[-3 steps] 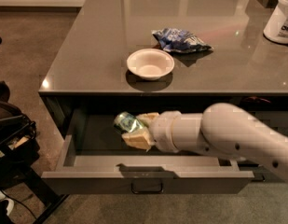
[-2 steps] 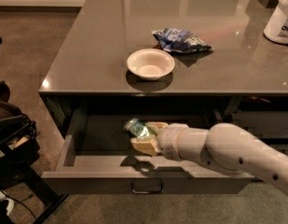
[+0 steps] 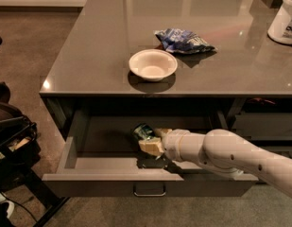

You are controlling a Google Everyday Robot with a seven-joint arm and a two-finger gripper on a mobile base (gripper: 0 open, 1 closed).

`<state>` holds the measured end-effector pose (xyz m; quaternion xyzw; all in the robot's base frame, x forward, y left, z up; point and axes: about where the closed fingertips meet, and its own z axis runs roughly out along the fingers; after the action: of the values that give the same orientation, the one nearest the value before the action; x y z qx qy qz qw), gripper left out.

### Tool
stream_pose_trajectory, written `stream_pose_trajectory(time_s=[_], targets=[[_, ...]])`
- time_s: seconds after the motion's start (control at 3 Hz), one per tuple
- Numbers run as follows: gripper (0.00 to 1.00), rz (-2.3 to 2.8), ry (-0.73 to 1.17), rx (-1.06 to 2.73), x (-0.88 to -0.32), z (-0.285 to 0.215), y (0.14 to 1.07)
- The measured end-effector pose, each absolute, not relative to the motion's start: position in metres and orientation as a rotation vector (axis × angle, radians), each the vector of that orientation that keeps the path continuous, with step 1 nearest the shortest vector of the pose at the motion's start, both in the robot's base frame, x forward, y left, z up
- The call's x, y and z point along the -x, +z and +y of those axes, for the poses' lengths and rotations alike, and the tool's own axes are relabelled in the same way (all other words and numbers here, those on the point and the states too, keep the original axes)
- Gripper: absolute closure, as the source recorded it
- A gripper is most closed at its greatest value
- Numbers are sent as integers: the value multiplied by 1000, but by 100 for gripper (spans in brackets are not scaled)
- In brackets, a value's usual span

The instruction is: Place green can into top drawer

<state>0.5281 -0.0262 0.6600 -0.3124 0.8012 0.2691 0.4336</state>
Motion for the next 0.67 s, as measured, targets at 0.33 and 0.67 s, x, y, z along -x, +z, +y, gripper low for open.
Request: stream_pose_trajectory(time_s=[0.33, 0.67], targets=[[81, 2002, 676, 784, -529, -24, 655], [58, 2002, 676, 784, -529, -24, 655]])
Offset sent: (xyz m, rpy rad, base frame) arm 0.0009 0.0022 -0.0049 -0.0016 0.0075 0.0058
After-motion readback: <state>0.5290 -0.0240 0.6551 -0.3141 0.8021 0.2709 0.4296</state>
